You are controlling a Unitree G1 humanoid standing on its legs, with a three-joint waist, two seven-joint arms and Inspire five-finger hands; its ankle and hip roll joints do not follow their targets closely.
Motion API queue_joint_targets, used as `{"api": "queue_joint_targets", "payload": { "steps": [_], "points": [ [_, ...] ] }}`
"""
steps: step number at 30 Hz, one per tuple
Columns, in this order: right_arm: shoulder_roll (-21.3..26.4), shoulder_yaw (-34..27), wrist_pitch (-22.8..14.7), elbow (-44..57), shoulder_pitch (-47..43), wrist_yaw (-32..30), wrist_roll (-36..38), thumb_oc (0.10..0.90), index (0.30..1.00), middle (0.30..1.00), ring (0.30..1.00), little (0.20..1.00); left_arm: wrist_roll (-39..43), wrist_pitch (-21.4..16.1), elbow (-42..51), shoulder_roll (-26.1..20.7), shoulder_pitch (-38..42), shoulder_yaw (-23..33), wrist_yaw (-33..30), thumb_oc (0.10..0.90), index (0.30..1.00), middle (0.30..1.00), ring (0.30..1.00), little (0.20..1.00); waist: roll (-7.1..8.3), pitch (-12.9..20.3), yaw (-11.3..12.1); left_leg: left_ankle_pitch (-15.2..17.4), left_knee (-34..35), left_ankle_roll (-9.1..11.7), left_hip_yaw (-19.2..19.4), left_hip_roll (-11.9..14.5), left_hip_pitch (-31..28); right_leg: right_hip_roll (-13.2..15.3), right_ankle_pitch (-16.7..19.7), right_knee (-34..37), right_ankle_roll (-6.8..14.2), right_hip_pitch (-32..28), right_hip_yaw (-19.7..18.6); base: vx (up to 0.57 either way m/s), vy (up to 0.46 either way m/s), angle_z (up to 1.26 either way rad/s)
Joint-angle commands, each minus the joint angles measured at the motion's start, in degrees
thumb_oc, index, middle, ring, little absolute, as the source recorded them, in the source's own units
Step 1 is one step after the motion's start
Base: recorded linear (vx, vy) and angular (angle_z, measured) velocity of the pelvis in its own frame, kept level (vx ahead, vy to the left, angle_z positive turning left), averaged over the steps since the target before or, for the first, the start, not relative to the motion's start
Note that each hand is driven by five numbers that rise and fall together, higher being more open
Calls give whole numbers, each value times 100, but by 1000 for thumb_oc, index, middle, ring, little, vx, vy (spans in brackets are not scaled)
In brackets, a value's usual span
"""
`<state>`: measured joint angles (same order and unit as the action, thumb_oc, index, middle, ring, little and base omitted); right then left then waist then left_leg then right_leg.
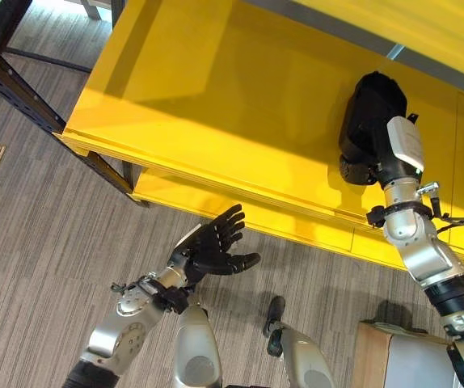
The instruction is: Move parts from the plastic box to the shelf.
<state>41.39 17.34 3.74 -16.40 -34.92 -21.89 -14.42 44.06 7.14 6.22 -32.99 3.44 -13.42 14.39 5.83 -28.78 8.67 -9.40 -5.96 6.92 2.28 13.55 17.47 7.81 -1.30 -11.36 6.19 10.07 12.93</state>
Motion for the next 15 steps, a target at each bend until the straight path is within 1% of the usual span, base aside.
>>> {"api": "queue_joint_targets", "payload": {
  "steps": [1, 4, 5, 12, 15],
  "points": [
    [544, -44, -131, 65, -693, -286, 168, 400, 300, 300, 300, 300, 9, -545, 641, 104, 201, -83, 204, 900, 1000, 1000, 1000, 1000, -25, 272, 25, 693, -567, -297, 166, -368, -120, -336, -470, -827, -469, 142, -45, 0, 0, 0],
    [544, -44, -131, 65, -693, -286, 168, 400, 300, 300, 300, 300, 9, -545, 641, 104, 201, -83, 204, 900, 1000, 1000, 1000, 1000, -25, 274, 24, 694, -568, -297, 165, -368, -117, -336, -471, -828, -469, 144, -44, -38, -24, 0],
    [671, 52, -126, -227, -873, -308, 99, 400, 300, 300, 300, 300, 32, -621, 574, 97, 251, -113, 222, 900, 1000, 1000, 1000, 1000, -60, 110, 56, 744, -773, -323, 96, -374, 88, -348, -614, -1206, -517, 401, -60, -126, -83, 0],
    [851, 156, -177, -524, -988, -328, -181, 400, 300, 300, 300, 300, -6, -687, 497, 91, 300, -197, 251, 900, 1000, 1000, 1000, 1000, -33, 36, 56, 762, -930, -335, 66, -337, 226, -386, -669, -1443, -546, 560, -63, -38, -59, 2],
    [954, 207, -206, -668, -1035, -352, -168, 400, 300, 300, 300, 300, -40, -721, 456, 95, 315, -224, 256, 900, 1000, 1000, 1000, 1000, -25, 24, 51, 780, -986, -340, 65, -322, 273, -408, -697, -1507, -563, 608, -67, -13, -48, -2]
  ]
}}
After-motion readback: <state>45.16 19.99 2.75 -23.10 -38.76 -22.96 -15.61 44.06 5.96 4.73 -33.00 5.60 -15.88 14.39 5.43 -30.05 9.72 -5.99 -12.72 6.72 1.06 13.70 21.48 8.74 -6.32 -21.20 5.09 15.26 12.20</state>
